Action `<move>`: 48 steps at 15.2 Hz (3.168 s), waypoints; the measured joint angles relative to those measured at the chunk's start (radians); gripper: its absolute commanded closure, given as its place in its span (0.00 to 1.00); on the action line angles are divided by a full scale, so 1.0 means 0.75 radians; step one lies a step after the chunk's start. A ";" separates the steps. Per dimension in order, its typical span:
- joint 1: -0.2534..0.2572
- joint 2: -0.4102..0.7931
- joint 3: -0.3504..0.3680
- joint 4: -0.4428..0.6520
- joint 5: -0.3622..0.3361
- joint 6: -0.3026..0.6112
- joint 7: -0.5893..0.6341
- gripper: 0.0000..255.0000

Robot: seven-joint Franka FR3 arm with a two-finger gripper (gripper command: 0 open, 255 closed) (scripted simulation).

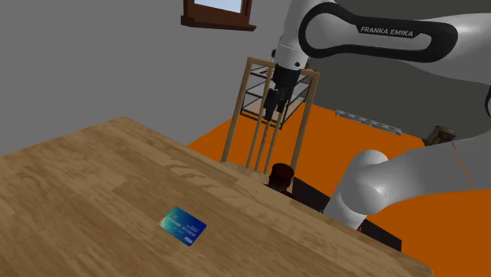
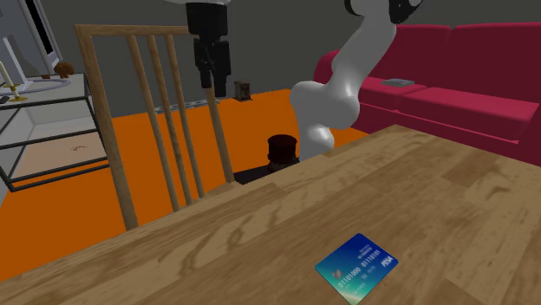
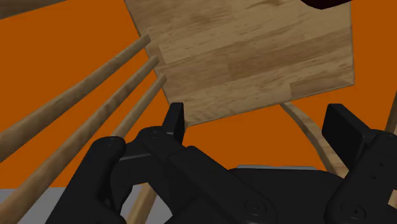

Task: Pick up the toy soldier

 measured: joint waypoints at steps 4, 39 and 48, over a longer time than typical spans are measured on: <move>0.042 -0.028 0.038 -0.053 0.013 -0.001 -0.014 0.00; 0.338 -0.218 0.281 -0.406 0.164 0.022 -0.053 1.00; 0.322 -0.211 0.249 -0.244 0.132 -0.132 -0.059 1.00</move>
